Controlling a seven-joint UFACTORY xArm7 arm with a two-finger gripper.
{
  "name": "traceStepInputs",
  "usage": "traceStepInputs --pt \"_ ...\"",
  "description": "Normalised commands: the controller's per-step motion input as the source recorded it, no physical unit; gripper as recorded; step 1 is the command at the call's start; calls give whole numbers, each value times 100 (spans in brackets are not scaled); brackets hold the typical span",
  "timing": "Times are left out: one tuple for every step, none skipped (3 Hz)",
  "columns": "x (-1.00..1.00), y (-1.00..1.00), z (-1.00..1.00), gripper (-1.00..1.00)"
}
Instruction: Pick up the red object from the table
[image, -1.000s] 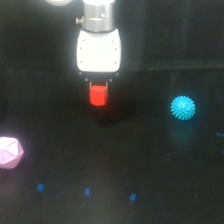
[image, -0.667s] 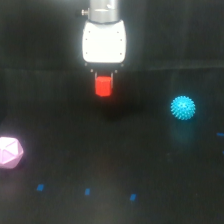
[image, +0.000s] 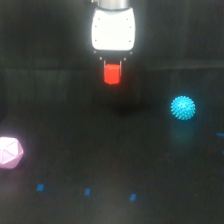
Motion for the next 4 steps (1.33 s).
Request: traceStepInputs --pt "-36 -100 73 -80" --pt "-49 -100 28 -100" --pt "20 -51 16 -100" --pt "4 -36 -13 -100"
